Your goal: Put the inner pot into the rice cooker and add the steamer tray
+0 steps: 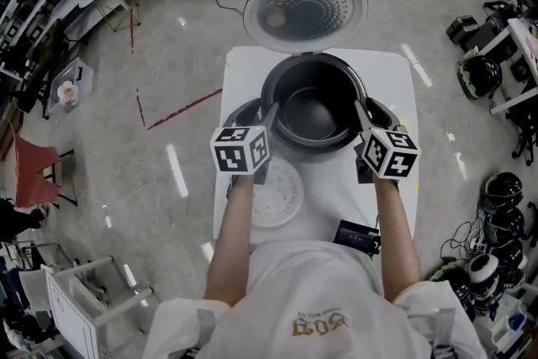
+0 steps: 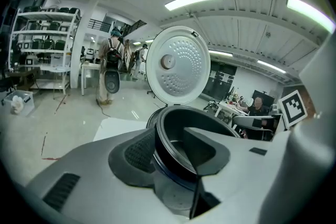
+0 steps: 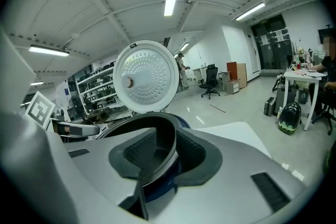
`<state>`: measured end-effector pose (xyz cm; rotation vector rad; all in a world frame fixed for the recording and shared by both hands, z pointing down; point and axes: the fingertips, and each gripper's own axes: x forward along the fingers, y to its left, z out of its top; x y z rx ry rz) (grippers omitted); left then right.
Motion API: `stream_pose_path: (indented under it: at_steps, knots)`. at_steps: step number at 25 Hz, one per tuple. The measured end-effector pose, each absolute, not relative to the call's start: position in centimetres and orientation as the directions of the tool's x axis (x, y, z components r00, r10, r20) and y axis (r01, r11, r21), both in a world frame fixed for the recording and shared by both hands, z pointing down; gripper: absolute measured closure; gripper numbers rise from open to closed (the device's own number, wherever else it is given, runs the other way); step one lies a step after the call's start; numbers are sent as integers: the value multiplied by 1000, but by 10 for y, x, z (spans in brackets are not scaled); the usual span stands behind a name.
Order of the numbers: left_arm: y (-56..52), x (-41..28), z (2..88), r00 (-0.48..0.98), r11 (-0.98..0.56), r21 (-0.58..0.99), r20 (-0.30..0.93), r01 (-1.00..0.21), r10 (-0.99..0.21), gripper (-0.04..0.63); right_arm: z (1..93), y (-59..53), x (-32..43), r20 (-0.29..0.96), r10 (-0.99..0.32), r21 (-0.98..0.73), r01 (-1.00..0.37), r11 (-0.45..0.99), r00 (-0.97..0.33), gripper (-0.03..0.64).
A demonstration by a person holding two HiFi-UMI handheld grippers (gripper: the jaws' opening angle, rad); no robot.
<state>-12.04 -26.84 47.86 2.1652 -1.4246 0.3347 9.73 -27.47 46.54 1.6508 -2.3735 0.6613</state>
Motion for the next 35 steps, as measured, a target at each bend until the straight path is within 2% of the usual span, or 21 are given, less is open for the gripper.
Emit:
stream_pose_path:
  at_steps: [17,22,29,35]
  knots:
    - [-195,-144,473,334,-194,333,442,-923,-832,410,451,-205,64,316,-761,-328,-818,472,-566,486]
    - [-168,-168,486,280,-129,328,473,-936,-835,411,447,-176,22,283,-669,-299,-726,619,-687,488]
    - [-126,-200,527,215,-33,322,549,-946,-808,413,487,-127,-23,361,-524,-323,-631,705,-771,488]
    - [-96,-222,582,198,10,304,643,-952,-740,413,560,-105,-39,516,-401,-393,-625,674,-757,474]
